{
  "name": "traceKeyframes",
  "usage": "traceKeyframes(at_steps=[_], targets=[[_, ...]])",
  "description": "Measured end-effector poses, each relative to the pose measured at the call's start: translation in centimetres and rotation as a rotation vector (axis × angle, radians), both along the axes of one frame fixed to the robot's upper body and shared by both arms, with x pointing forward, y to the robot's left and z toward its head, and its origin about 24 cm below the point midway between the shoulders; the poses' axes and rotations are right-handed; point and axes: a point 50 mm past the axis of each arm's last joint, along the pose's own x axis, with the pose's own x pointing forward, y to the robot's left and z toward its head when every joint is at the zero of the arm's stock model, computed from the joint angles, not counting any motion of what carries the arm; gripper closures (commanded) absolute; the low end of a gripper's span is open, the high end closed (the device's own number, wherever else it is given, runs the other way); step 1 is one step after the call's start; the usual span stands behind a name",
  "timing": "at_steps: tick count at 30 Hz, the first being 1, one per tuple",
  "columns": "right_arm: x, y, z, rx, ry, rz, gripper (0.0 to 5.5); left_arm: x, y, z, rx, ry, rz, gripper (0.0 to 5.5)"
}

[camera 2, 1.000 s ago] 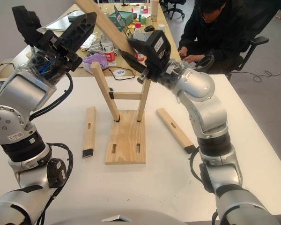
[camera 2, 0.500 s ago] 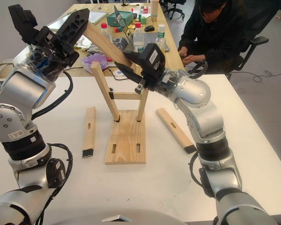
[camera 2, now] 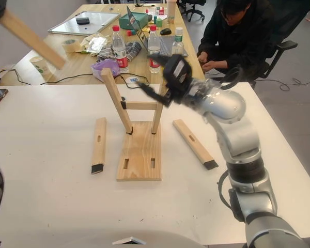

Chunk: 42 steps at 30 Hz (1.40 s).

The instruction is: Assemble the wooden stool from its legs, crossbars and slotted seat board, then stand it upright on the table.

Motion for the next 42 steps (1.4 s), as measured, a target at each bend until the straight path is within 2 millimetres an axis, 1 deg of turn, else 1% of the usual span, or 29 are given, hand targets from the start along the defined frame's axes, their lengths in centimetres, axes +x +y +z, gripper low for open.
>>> traceKeyframes(at_steps=[2, 3, 4, 6, 8, 9, 12, 17, 24, 27, 30, 33, 36, 42], targets=[[0.9, -1.6, 1.3, 0.068, -0.054, -0.124, 2.24, 0.8, -0.2, -4.7, 0.015, 0.172, 0.037, 5.12], [1.2, -2.2, 1.8, 0.092, -0.082, -0.172, 2.24, 1.3, -0.9, -7.3, -0.003, 0.249, 0.024, 5.12], [1.6, -2.9, 2.3, 0.122, -0.099, -0.224, 2.24, 1.8, -1.9, -10.4, -0.024, 0.333, 0.014, 5.12], [2.3, -3.7, 2.5, 0.151, -0.109, -0.278, 2.24, 2.3, -2.9, -14.8, -0.045, 0.433, 0.043, 5.12], [2.6, -4.3, 2.4, 0.168, -0.107, -0.306, 2.24, 2.4, -3.0, -17.0, -0.023, 0.455, 0.095, 5.12], [2.8, -4.4, 2.4, 0.165, -0.115, -0.32, 2.24, 2.5, -2.6, -17.7, 0.009, 0.446, 0.143, 5.12], [3.0, -4.5, 2.3, 0.166, -0.123, -0.326, 2.24, 2.7, -1.8, -18.2, 0.065, 0.377, 0.215, 5.12], [3.1, -4.6, 2.2, 0.165, -0.119, -0.327, 2.24, 3.1, -1.7, -18.5, 0.039, 0.304, 0.249, 5.12], [3.4, -4.7, 1.5, 0.151, -0.09, -0.336, 2.24, 3.3, -2.7, -19.1, -0.024, 0.302, 0.236, 5.12], [3.5, -4.6, 1.3, 0.142, -0.083, -0.333, 2.24, 3.1, -2.6, -19.9, 0.004, 0.328, 0.259, 5.12], [3.5, -4.5, 1.2, 0.132, -0.084, -0.331, 2.24, 3.1, -2.5, -20.1, 0.039, 0.323, 0.263, 5.12], [3.5, -4.4, 1.2, 0.127, -0.082, -0.326, 2.24, 3.1, -2.7, -20.5, 0.028, 0.322, 0.264, 5.12], [3.5, -4.4, 1.1, 0.125, -0.085, -0.323, 2.24, 3.0, -2.8, -20.4, 0.018, 0.323, 0.262, 5.12], [3.6, -4.3, 1.0, 0.116, -0.085, -0.323, 2.24, 2.8, -3.3, -19.9, 0.051, 0.323, 0.254, 5.12]])
